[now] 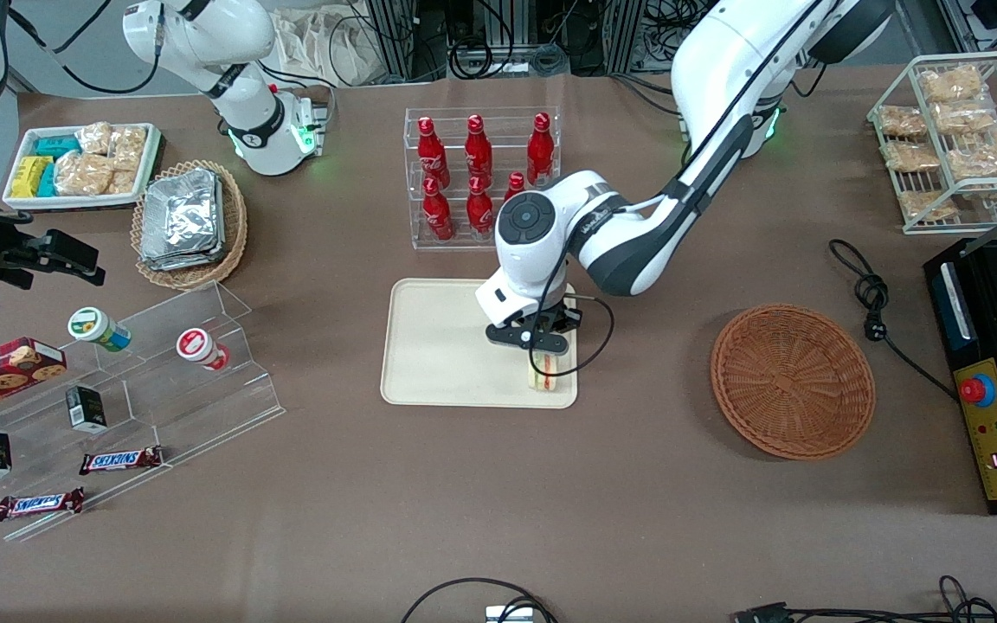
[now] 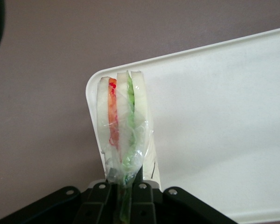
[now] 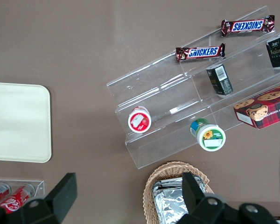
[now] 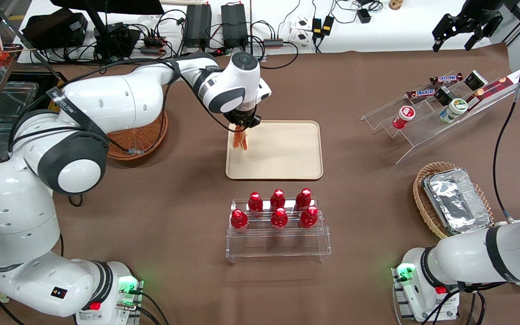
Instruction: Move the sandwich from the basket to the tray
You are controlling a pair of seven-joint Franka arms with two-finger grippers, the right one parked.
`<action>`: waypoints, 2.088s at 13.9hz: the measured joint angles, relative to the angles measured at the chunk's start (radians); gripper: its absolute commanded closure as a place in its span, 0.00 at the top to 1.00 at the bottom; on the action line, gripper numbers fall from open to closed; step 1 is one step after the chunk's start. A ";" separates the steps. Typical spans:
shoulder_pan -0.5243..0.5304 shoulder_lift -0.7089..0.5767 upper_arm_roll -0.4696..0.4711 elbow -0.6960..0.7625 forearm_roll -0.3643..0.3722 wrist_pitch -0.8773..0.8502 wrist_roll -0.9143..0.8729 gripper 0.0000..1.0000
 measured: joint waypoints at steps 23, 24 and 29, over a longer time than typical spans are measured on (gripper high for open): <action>-0.015 0.035 0.044 -0.037 0.017 0.129 -0.084 1.00; -0.015 0.022 0.054 -0.037 0.006 0.130 -0.084 1.00; -0.013 -0.080 0.131 -0.039 -0.180 0.130 0.013 1.00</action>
